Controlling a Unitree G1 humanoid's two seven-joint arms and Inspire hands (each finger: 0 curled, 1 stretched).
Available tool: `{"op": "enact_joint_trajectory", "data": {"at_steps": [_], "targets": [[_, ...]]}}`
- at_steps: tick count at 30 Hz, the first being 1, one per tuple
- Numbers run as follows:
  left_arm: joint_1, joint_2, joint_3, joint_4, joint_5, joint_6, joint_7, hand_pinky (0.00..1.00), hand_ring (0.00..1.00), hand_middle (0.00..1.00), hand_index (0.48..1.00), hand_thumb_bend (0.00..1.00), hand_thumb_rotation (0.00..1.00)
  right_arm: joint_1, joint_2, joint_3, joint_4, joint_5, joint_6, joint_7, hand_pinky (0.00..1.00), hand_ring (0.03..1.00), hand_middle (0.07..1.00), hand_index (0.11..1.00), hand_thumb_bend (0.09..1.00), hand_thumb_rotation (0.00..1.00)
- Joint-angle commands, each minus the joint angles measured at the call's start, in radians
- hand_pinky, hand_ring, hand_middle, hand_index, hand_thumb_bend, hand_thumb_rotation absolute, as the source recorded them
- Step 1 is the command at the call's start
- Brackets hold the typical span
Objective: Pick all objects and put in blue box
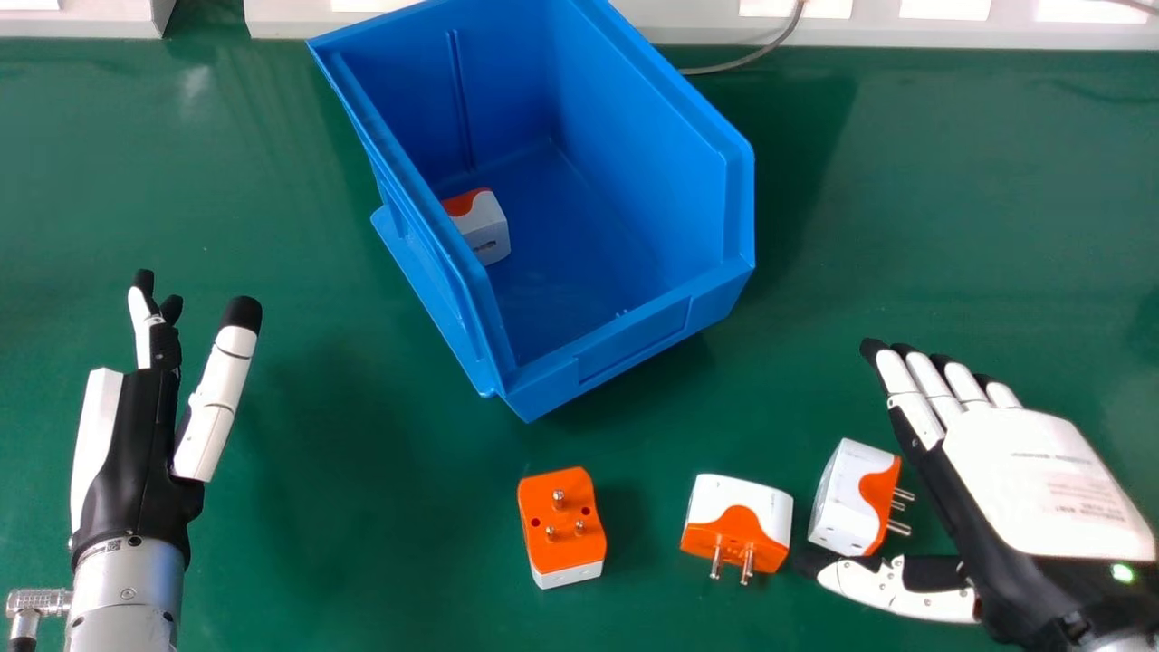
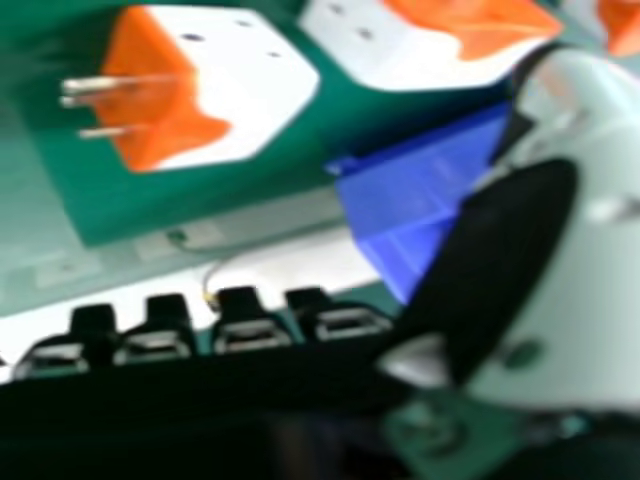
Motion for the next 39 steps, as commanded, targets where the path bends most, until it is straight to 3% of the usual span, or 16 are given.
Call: {"op": "enact_joint_trajectory", "data": {"at_steps": [1,21,30,39], "targets": [[-0.007,0.013,0.009,-0.018,-0.007,0.0,-0.004,1.0,1.0,1.0,1.0,0.69,1.0,-0.032,-0.022,-0.014,0.012,-0.006,-0.003,0.04,1.0,1.0,1.0,1.0,0.446,0.65],[0.008,0.016,0.028,-0.069,-0.015,0.051,-0.024,1.0,1.0,1.0,1.0,0.73,1.0,-0.229,-0.12,0.014,0.176,0.002,-0.019,0.229,0.97,0.981,0.994,0.967,0.39,0.6],[0.009,0.021,0.034,-0.077,-0.021,0.055,-0.032,1.0,1.0,1.0,1.0,0.72,1.0,-0.284,-0.131,0.03,0.201,0.006,-0.013,0.291,0.93,0.961,0.976,0.942,0.368,0.54],[0.007,0.025,0.037,-0.076,-0.022,0.049,-0.03,1.0,1.0,1.0,1.0,0.69,1.0,-0.331,-0.148,0.076,0.252,-0.019,-0.02,0.318,0.91,0.956,0.972,0.937,0.362,0.5]]}}
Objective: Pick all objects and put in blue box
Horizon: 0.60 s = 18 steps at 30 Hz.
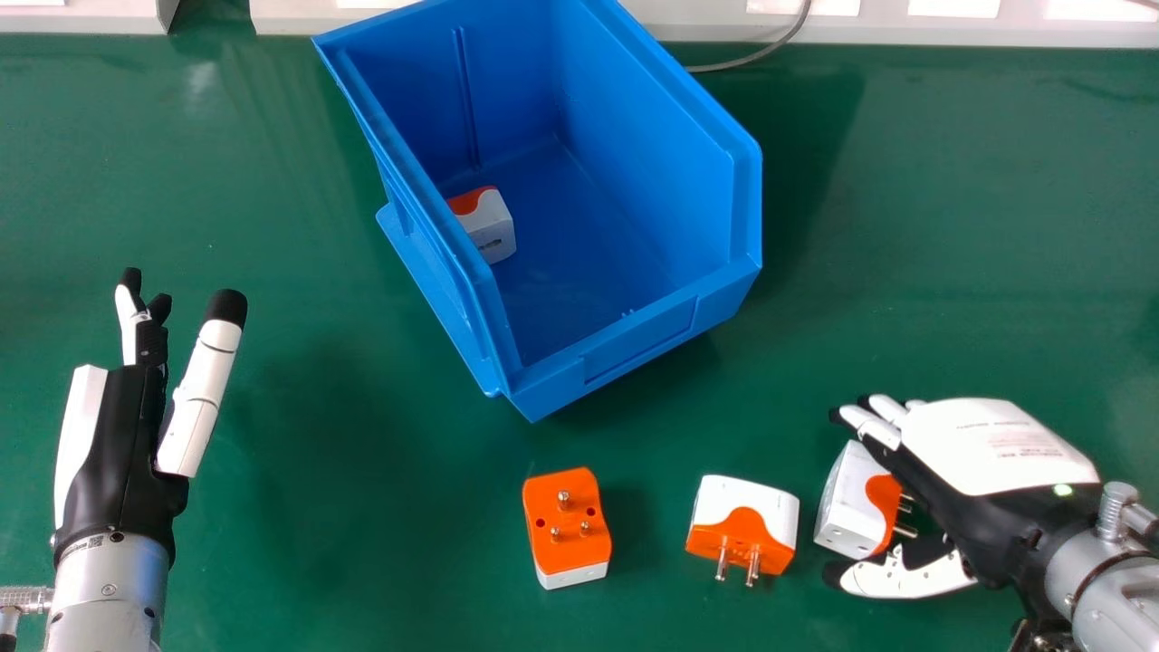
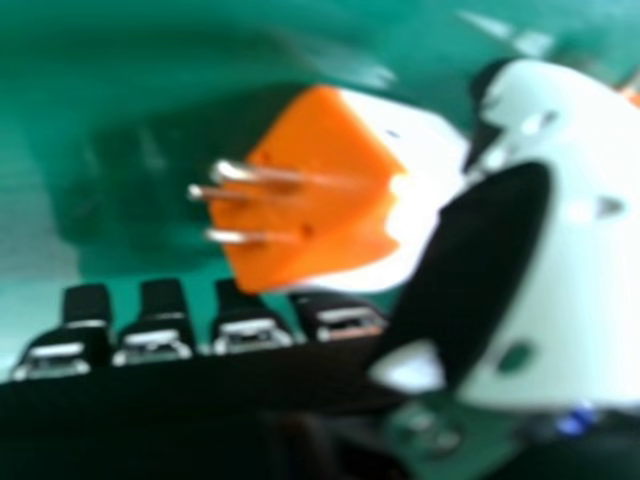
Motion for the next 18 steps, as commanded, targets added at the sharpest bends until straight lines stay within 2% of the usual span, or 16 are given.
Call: {"op": "enact_joint_trajectory", "data": {"at_steps": [1,7,12,18], "targets": [[-0.001,0.018,0.011,-0.025,0.002,-0.009,0.003,1.0,1.0,1.0,1.0,0.68,1.0,-0.034,-0.02,0.009,0.013,-0.023,-0.002,0.005,0.91,0.955,0.971,0.937,0.361,0.49],[-0.004,0.018,0.013,-0.031,0.001,-0.007,0.001,1.0,1.0,1.0,1.0,0.68,1.0,-0.066,-0.018,0.03,0.04,-0.043,0.026,0.044,0.91,0.953,0.97,0.937,0.36,0.49],[-0.011,0.021,0.016,-0.019,-0.002,-0.016,-0.001,1.0,1.0,1.0,1.0,0.68,1.0,-0.095,-0.014,0.056,0.061,-0.055,0.054,0.072,0.9,0.951,0.97,0.938,0.353,0.47],[-0.02,0.023,0.015,-0.013,-0.003,-0.015,-0.002,1.0,1.0,1.0,1.0,0.67,1.0,-0.133,-0.025,0.082,0.088,-0.079,0.061,0.083,0.9,0.95,0.97,0.937,0.357,0.47]]}}
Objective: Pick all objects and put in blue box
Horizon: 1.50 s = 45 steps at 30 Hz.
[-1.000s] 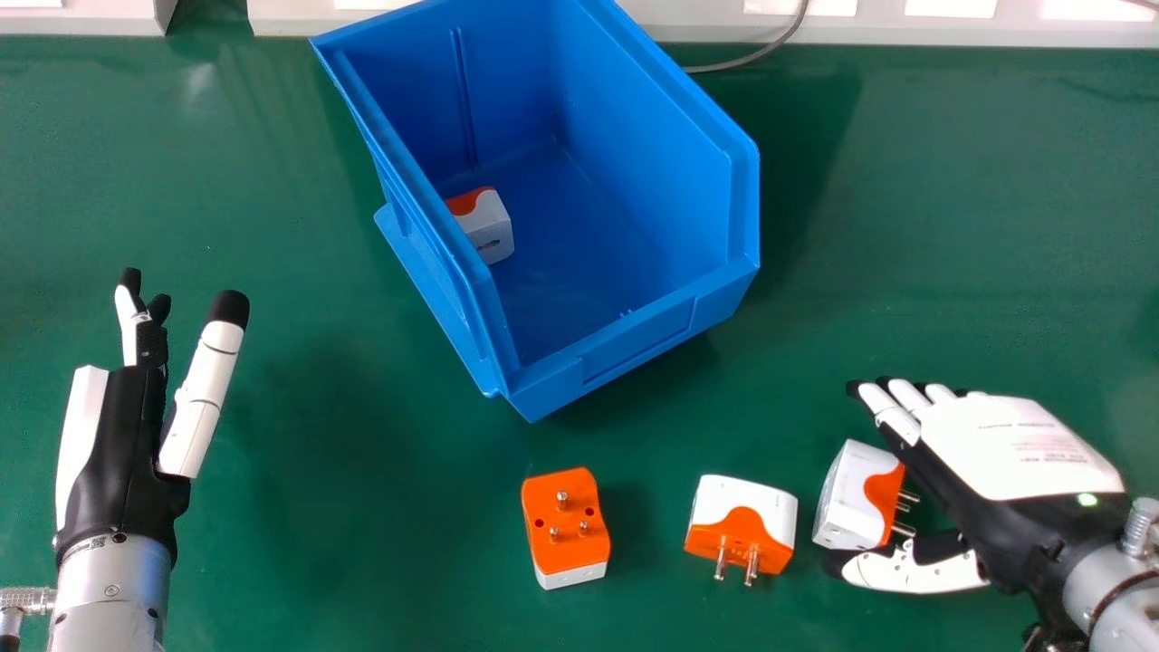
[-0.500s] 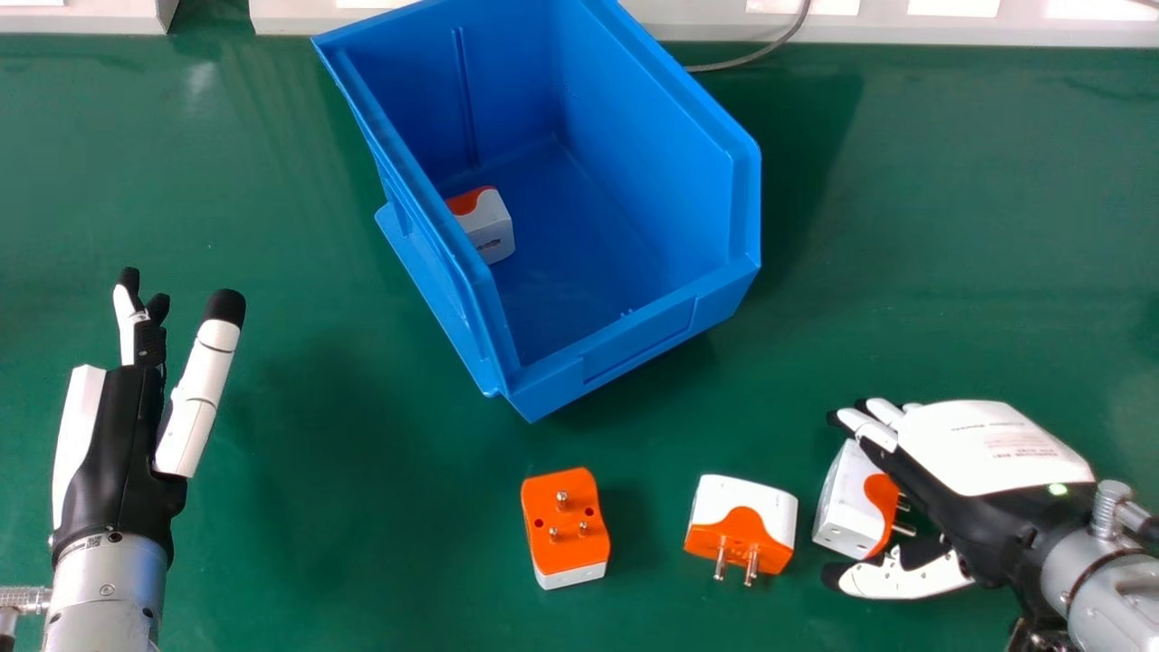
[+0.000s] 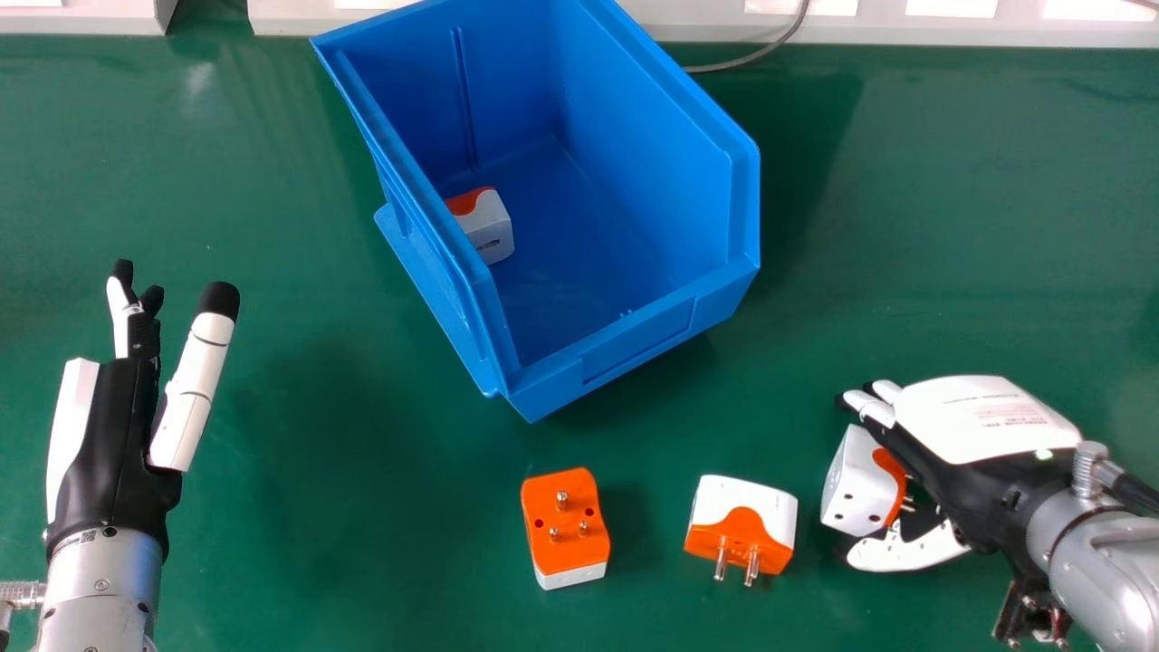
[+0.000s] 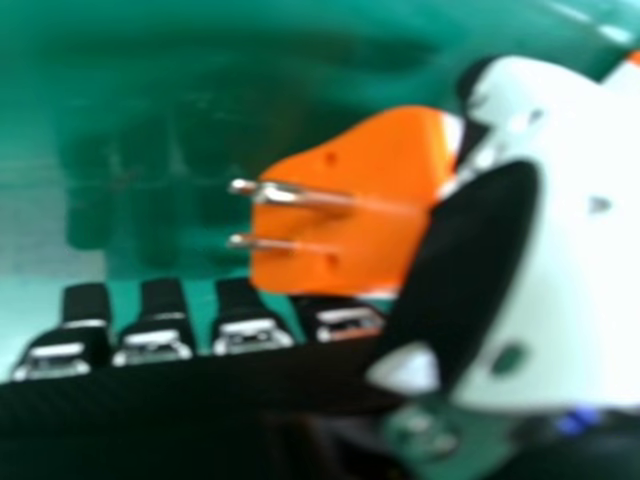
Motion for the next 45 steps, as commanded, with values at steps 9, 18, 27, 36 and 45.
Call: {"op": "enact_joint_trajectory", "data": {"at_steps": [9,18,27,36,45], "targets": [[-0.014,0.022,0.007,-0.006,0.001,-0.016,-0.002,1.0,1.0,1.0,1.0,0.66,1.0,-0.064,-0.028,0.044,0.074,-0.035,-0.02,-0.011,0.83,0.882,0.877,0.846,0.346,0.52],[-0.02,0.028,0.004,-0.002,0.0,-0.008,-0.001,1.0,1.0,1.0,1.0,0.66,1.0,-0.049,0.025,0.031,0.107,-0.017,-0.006,-0.133,0.38,0.507,0.569,0.612,0.459,0.15],[-0.025,0.03,0.003,-0.004,0.001,0.004,-0.002,1.0,1.0,1.0,1.0,0.66,1.0,-0.053,0.021,0.025,0.101,0.037,0.002,-0.117,0.31,0.426,0.534,0.454,0.505,0.01],[-0.03,0.033,0.006,-0.004,-0.003,0.014,-0.009,1.0,1.0,1.0,1.0,0.66,1.0,-0.057,0.017,0.033,0.079,0.036,0.04,-0.074,0.3,0.413,0.535,0.453,0.509,0.0],[-0.029,0.035,0.007,-0.005,-0.002,0.015,-0.01,1.0,1.0,1.0,1.0,0.66,1.0,-0.045,0.019,0.026,0.007,0.035,0.092,-0.033,0.29,0.416,0.545,0.442,0.509,0.0]]}}
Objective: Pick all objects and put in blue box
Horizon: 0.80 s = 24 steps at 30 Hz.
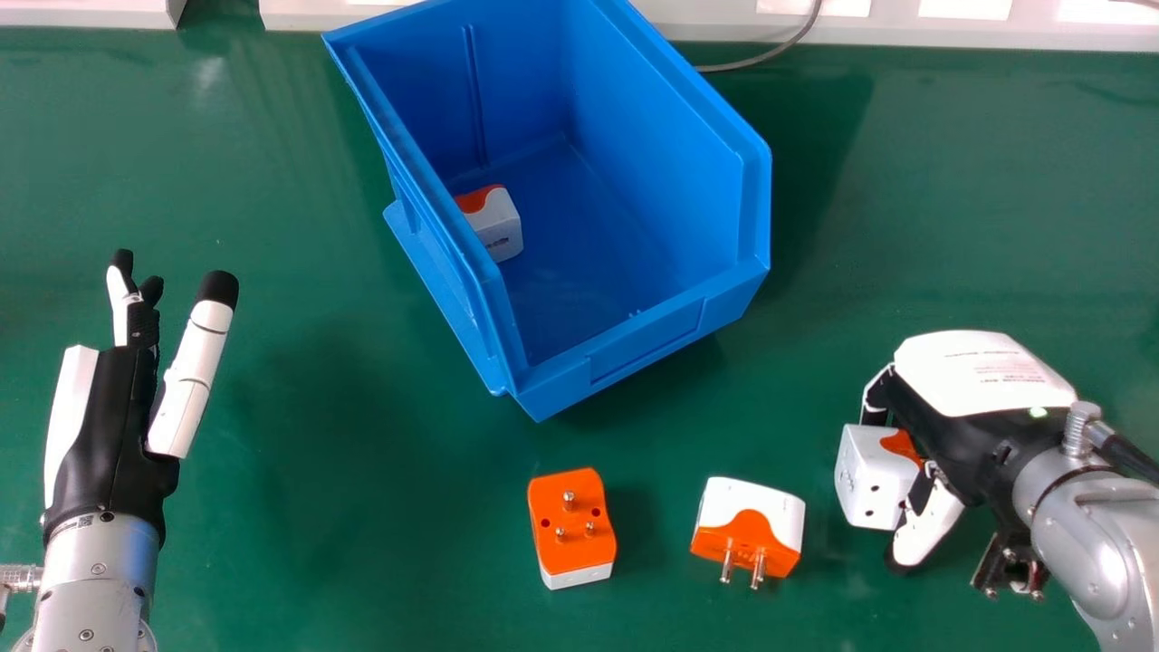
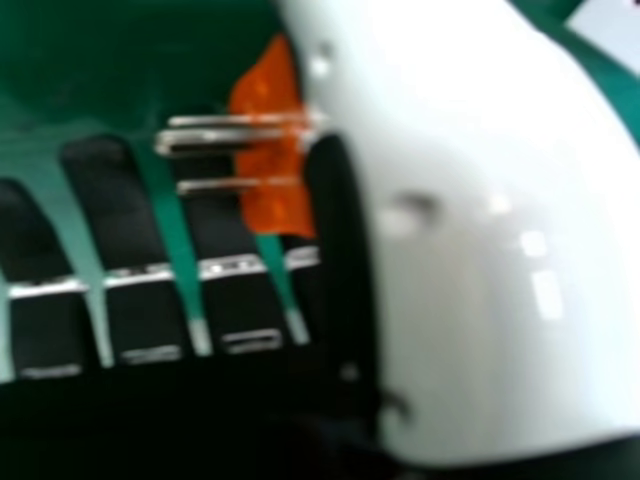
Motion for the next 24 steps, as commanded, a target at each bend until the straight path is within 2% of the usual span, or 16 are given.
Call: {"op": "enact_joint_trajectory", "data": {"at_steps": [1,6,11,15,18,22,24], "targets": [[-0.005,0.016,0.007,-0.017,-0.002,-0.004,-0.003,1.0,1.0,1.0,1.0,0.66,1.0,0.029,-0.004,-0.007,-0.034,0.004,0.006,0.016,0.29,0.418,0.546,0.44,0.508,0.0],[-0.003,0.018,0.01,-0.023,-0.004,0.0,-0.005,1.0,1.0,1.0,1.0,0.66,1.0,0.065,-0.01,-0.043,-0.116,0.029,0.01,0.028,0.3,0.424,0.55,0.438,0.506,0.0],[-0.002,0.018,0.014,-0.023,-0.009,-0.006,-0.011,1.0,1.0,1.0,1.0,0.66,1.0,0.102,-0.017,-0.09,-0.222,0.051,0.017,0.065,0.3,0.417,0.55,0.445,0.506,0.0],[-0.007,0.019,0.017,-0.014,-0.016,-0.012,-0.015,1.0,1.0,1.0,1.0,0.65,1.0,0.132,-0.016,-0.144,-0.337,0.076,0.028,0.099,0.25,0.393,0.541,0.451,0.506,0.0],[-0.007,0.02,0.018,-0.013,-0.016,-0.015,-0.015,1.0,1.0,1.0,1.0,0.65,1.0,0.142,-0.002,-0.179,-0.411,0.094,0.032,0.106,0.22,0.38,0.528,0.46,0.507,0.0],[-0.015,0.023,0.016,0.007,-0.014,-0.027,-0.012,1.0,1.0,1.0,1.0,0.64,1.0,0.118,-0.001,-0.187,-0.437,0.104,-0.026,0.065,0.18,0.358,0.494,0.512,0.503,0.0],[-0.017,0.022,0.014,0.008,-0.012,-0.028,-0.01,1.0,1.0,1.0,1.0,0.64,1.0,0.092,0.009,-0.189,-0.431,0.114,-0.061,0.03,0.18,0.355,0.488,0.52,0.503,0.0]]}}
